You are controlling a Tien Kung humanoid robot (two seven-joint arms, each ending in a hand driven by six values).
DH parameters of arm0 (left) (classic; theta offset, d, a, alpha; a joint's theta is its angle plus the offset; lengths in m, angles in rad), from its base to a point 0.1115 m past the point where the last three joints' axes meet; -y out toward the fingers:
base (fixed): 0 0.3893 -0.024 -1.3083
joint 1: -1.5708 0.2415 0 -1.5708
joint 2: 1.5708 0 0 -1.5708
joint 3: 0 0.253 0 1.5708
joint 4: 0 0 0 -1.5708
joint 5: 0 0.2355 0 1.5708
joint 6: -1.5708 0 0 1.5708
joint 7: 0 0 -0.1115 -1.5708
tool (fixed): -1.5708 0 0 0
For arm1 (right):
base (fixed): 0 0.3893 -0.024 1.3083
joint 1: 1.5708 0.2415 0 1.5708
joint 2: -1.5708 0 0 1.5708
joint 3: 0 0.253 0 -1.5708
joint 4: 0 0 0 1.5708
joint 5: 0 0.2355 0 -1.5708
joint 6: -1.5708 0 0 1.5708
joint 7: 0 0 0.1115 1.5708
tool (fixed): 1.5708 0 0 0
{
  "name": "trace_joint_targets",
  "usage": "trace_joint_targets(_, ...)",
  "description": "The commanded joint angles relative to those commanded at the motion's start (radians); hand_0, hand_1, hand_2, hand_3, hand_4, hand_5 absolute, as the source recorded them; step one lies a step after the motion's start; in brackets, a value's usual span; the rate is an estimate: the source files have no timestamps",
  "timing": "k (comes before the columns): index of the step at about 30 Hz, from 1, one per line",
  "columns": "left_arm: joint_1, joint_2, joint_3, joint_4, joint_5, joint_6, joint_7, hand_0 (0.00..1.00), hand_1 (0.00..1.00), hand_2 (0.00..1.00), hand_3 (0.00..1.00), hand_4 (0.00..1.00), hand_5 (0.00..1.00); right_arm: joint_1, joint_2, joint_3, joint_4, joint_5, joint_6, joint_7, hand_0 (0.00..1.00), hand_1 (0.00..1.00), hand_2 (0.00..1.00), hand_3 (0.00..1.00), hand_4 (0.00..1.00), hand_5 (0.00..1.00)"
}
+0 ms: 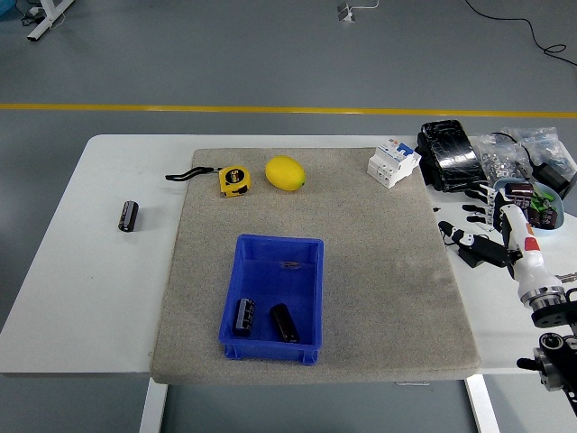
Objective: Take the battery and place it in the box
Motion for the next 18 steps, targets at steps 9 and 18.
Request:
trace_joint_targets(9,-0.002,-0.004,-0.005,0.0,0.0,-0.007,-0.006,0.717,0.627,0.689,0.727,0.672,0.819,-0.011,0.0,0.007,-0.016,-0.011,-0.003,0.002,0.64,0.674,0.794,0.825,0.971,0.313)
trace_joint_targets(18,-0.003,-0.004,0.0,0.0,-0.004,-0.008,-0.006,0.717,0.628,0.688,0.727,0.672,0.822,-0.027,-0.001,0.018,-0.026,-0.017,-0.004,0.003,0.638,0.671,0.794,0.824,0.977,0.324)
